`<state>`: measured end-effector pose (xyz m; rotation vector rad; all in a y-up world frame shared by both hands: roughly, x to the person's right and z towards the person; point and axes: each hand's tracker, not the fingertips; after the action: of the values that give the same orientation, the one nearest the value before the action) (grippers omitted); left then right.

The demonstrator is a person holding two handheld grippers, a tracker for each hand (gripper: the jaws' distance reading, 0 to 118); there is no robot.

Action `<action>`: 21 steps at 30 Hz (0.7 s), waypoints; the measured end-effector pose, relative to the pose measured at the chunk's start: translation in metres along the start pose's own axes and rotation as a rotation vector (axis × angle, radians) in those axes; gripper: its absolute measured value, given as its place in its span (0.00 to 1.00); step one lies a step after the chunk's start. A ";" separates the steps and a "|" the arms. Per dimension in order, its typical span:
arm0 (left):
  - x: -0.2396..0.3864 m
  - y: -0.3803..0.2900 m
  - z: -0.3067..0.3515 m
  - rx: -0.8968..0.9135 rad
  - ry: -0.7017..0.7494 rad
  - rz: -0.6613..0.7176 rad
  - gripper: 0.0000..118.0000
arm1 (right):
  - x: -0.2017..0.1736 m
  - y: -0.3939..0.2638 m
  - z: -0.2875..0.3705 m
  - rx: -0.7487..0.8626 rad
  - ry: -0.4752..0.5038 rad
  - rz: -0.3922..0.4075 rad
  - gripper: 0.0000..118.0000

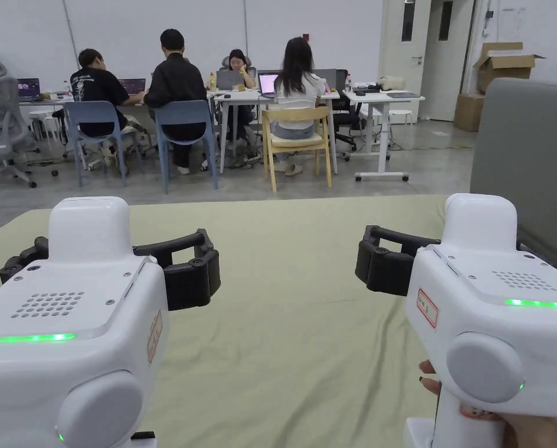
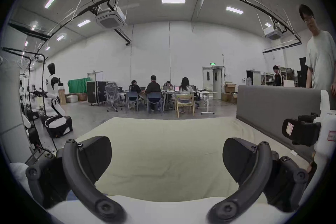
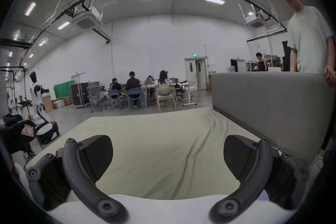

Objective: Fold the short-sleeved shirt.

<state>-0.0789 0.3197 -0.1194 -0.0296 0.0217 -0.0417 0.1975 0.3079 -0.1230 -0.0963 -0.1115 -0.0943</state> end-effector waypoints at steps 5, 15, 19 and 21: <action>0.000 0.000 0.001 -0.014 -0.003 0.011 1.00 | 0.001 0.000 0.003 0.014 -0.003 0.000 1.00; -0.005 -0.008 -0.002 -0.068 0.007 0.055 1.00 | -0.003 -0.001 0.006 0.005 -0.019 0.035 1.00; -0.002 -0.010 0.001 -0.057 0.017 0.033 1.00 | -0.004 -0.002 0.000 -0.045 -0.055 0.009 1.00; -0.002 -0.011 0.001 -0.058 0.004 0.041 1.00 | -0.005 -0.002 -0.002 -0.070 -0.072 0.012 1.00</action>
<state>-0.0814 0.3091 -0.1184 -0.0869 0.0274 0.0000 0.1928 0.3057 -0.1253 -0.1705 -0.1800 -0.0823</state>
